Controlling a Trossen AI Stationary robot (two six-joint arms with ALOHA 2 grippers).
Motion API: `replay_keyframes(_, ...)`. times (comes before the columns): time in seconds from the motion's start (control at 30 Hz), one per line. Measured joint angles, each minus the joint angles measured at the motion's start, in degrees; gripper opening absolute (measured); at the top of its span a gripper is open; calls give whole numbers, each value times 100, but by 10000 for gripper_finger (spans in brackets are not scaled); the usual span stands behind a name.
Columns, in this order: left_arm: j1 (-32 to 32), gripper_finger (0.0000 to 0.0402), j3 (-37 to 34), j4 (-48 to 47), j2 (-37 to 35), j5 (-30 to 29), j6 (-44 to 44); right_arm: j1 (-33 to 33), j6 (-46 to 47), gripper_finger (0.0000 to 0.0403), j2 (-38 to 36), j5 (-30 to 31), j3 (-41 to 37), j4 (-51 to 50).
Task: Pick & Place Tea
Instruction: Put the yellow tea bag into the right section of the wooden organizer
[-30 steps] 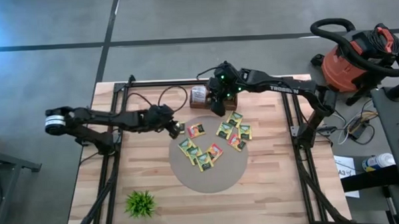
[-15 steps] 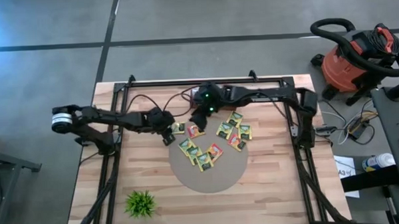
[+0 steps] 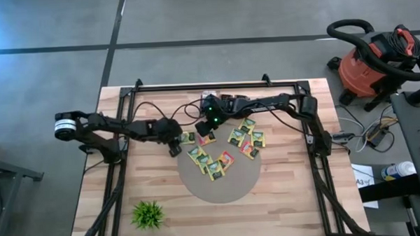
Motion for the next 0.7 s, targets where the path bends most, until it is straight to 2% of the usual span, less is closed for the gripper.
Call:
replay_keyframes(0.3,1,140,-352,857,87,87,-1052,-2,-125,176,52,170,4,239)
replay_keyframes(0.7,-2,140,-359,1057,218,-6,-1390,67,-3,176,116,155,-4,-3)
